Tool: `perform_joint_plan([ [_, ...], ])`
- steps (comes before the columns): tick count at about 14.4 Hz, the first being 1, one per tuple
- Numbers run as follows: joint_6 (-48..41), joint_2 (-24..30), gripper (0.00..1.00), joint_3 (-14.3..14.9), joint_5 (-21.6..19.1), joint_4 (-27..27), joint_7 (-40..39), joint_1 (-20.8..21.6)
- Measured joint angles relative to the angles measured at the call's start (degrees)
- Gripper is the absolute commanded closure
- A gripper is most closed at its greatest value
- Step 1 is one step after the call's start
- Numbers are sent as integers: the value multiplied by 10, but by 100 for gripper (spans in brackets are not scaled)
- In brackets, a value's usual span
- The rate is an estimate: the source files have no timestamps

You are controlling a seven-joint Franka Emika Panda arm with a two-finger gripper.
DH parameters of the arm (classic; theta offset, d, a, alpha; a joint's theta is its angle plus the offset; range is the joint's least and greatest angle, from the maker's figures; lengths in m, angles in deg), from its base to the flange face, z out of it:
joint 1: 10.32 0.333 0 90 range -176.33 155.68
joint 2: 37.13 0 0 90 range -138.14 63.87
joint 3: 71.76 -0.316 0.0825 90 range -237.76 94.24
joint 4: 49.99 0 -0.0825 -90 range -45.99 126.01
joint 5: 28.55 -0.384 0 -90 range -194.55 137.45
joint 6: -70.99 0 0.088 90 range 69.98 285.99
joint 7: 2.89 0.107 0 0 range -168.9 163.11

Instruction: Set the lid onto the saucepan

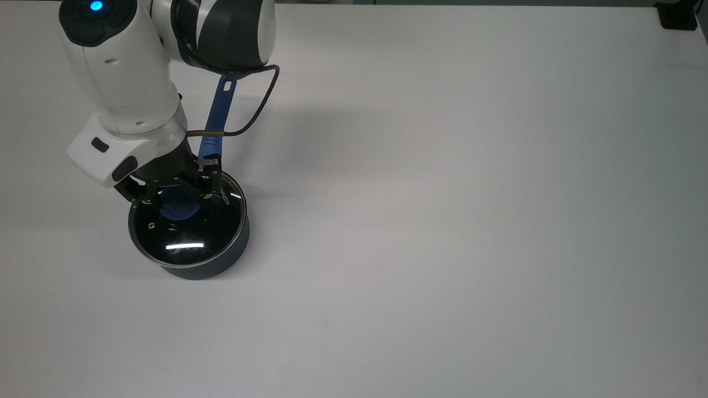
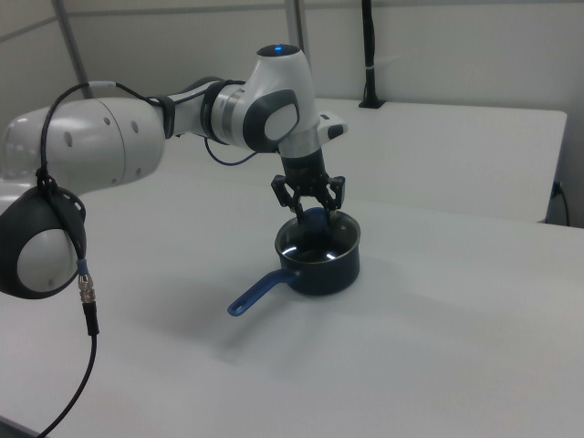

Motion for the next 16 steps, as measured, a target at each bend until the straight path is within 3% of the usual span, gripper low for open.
perform_joint_plan([
  [3,0,8,60,0,0,13,-13,1],
  [6,0,14,42,0,0,23,-14,2],
  [7,1,15,30,0,0,24,-14,2],
  [13,26,12,30,0,0,47,23,3],
  [16,39,12,16,0,0,50,36,3],
])
